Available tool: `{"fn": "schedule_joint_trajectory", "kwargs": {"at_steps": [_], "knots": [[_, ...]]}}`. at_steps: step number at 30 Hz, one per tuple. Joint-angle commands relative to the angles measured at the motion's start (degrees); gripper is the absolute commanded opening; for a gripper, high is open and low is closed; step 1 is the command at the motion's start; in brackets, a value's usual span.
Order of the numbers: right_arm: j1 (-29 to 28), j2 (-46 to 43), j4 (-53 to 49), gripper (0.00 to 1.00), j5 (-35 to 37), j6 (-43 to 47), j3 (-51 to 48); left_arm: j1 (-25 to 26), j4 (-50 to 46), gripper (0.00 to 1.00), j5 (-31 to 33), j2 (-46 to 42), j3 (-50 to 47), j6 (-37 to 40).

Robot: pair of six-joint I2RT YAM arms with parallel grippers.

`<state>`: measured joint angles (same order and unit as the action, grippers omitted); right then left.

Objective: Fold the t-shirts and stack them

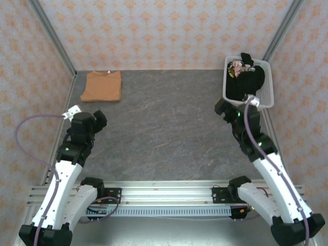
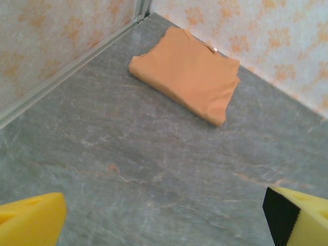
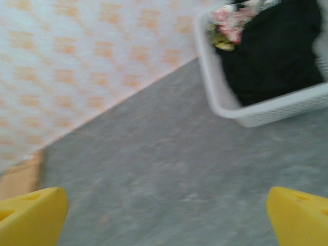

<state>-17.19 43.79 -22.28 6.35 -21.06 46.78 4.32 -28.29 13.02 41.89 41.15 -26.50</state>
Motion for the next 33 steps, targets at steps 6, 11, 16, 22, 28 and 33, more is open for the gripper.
{"fn": "schedule_joint_trajectory", "kwargs": {"at_steps": [6, 11, 16, 22, 28, 33], "knots": [[3.88, -3.53, 25.75, 0.99, 14.44, 18.80, -24.12, 0.69, 29.09, 1.00, 2.59, 6.57, -14.29, 13.22], [6.97, 3.22, 33.02, 0.99, 14.18, 19.72, -29.43, 0.54, 40.26, 1.00, 3.57, 19.41, -14.07, 16.77], [10.87, 11.90, 36.87, 0.99, 11.62, 19.16, -29.23, 0.52, 48.40, 1.00, 2.59, 31.27, -12.61, 19.02], [15.16, 22.58, 51.15, 0.99, 5.04, 18.30, -28.05, -0.20, 53.05, 1.00, 1.05, 39.05, -9.79, 23.42], [17.36, 31.67, 59.70, 0.99, 1.65, 17.39, -25.24, -3.18, 62.84, 1.00, -3.92, 40.67, -13.57, 23.62], [17.79, 37.96, 68.04, 0.99, -0.24, 19.01, -26.15, -2.91, 77.77, 1.00, -1.80, 42.94, -21.07, 23.17]]}}
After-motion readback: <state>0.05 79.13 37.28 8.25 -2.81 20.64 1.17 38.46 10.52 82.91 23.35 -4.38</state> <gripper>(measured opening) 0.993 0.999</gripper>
